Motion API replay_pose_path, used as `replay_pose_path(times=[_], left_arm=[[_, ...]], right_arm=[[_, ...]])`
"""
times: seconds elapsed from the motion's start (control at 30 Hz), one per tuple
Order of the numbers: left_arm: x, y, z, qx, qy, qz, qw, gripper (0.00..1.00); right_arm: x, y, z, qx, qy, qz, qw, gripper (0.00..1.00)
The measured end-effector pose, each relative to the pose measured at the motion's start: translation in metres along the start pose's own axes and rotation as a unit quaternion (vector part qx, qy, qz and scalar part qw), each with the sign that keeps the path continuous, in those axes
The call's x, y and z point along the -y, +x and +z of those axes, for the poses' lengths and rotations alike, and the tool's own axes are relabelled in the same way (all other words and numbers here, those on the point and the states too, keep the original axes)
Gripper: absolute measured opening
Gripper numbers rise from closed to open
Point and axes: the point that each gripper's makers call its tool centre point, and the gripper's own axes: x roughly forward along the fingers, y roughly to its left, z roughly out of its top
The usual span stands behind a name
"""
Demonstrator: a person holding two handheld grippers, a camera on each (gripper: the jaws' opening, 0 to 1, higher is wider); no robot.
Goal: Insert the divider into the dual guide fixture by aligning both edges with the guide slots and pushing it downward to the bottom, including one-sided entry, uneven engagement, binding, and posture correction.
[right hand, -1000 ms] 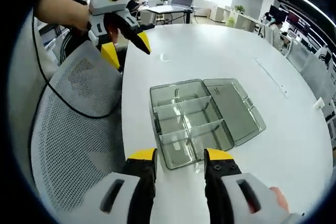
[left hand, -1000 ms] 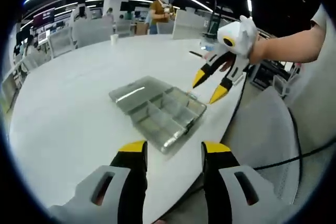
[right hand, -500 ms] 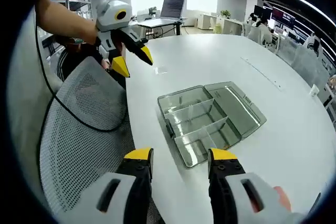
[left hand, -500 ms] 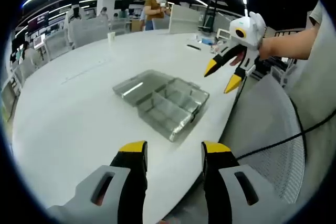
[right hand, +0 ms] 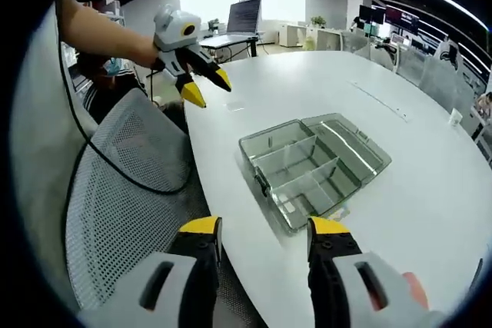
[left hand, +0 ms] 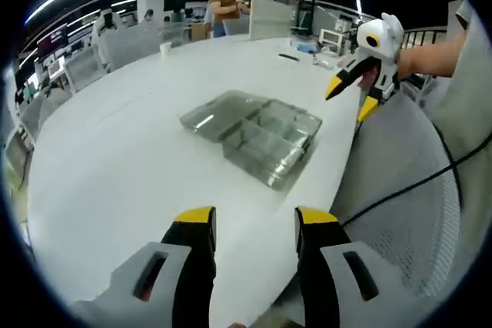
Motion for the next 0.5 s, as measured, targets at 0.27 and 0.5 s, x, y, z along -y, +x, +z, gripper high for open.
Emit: replay_pose_path(times=[0.27, 0.5], left_arm=[[-0.02, -0.009, -0.017, -0.02, 0.006, 0.017, 0.9996, 0.39], [-0.033, -0.011, -0.027, -0.036, 0.011, 0.026, 0.999, 0.4]], right_arm=[[-0.002, -0.002, -0.001, 0.001, 0.001, -0.003, 1.0, 0.43], [-0.004, -0.002, 0.002, 0.002, -0.001, -0.004, 1.0, 0.44]])
